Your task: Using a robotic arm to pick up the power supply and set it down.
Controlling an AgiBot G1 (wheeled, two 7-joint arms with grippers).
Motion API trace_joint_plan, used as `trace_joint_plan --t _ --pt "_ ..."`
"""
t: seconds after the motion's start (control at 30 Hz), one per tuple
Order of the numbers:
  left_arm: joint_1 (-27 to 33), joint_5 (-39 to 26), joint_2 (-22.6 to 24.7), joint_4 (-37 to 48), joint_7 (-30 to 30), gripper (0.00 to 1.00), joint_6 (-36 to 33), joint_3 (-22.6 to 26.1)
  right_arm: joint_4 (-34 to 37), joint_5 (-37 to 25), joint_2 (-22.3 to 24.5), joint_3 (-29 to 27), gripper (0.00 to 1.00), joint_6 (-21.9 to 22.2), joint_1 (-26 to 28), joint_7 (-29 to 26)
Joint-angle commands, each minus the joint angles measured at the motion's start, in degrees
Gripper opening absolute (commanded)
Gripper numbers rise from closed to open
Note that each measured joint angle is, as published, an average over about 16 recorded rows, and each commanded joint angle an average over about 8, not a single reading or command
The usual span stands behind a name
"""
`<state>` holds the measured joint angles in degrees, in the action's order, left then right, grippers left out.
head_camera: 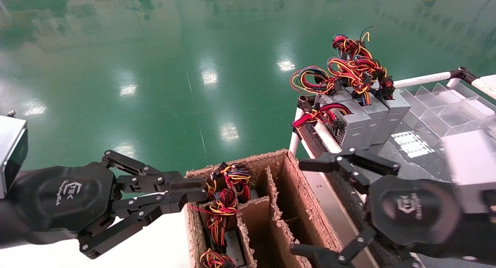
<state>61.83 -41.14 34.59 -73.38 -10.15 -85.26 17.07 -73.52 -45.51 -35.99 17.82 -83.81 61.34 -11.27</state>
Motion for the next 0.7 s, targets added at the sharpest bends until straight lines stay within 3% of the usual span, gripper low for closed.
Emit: trace_joint_plan --t 0.03,0.07,0.1,0.33,0.37,0.63,0.7 --pt "0.0 0.0 0.0 0.0 0.0 0.0 0.0 0.0 0.0 -1.0 -0.2 0.4 1.0 0.6 -0.2 -0.1" --pt "0.0 0.0 0.0 0.0 0.0 0.03 0.0 0.0 -0.1 -1.9 -0.5 0.9 1.0 1.0 -0.1 -0.3" --pt "0.0 0.0 0.0 0.0 0.0 0.12 0.0 0.0 -0.2 -2.7 -0.8 1.4 1.0 1.3 -0.1 -0.5" --pt "0.0 0.0 0.0 0.0 0.0 0.97 0.0 0.0 -0.5 -10.1 -5.1 6.7 1.0 1.8 1.3 -2.6" --pt "0.0 0.0 0.0 0.0 0.0 1.0 0.0 0.0 -0.3 -11.1 -5.9 7.6 1.0 1.6 1.7 -3.0" --pt "0.0 0.0 0.0 0.0 0.0 1.0 0.0 0.1 3.2 -18.1 -12.7 13.0 1.0 0.2 5.0 -3.4" --pt "0.0 0.0 0.0 0.0 0.0 1.0 0.0 0.1 4.0 -19.5 -14.0 13.9 0.87 0.4 5.5 -2.8"
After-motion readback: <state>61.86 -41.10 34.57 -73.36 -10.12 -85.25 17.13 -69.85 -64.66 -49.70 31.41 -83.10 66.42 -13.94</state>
